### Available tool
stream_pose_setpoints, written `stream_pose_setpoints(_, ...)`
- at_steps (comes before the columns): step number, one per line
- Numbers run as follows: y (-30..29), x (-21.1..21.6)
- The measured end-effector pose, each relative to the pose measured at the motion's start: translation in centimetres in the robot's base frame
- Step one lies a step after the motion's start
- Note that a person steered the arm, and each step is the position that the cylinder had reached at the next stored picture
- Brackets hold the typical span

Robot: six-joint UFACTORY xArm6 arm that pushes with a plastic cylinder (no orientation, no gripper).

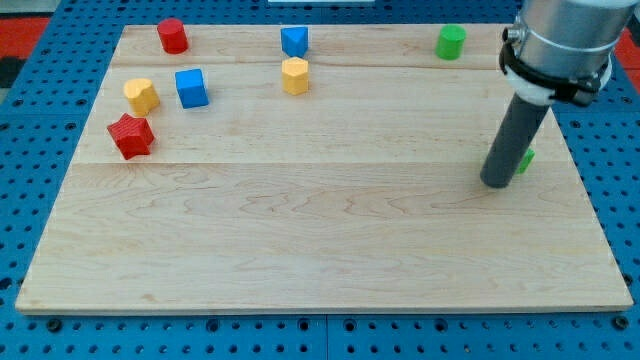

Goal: Move the green star towards the center right of the board

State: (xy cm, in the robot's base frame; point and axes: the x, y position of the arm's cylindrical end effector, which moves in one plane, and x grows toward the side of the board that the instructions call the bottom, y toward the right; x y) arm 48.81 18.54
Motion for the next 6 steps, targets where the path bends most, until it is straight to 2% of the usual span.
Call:
stream_pose_setpoints(1, 3.0, 1.5)
stream_pose_setpoints(2, 5.7, -3.0)
stream_pose_setpoints(3, 1.4, -4.4)
stream_pose_setpoints(6, 1.2, -4.4)
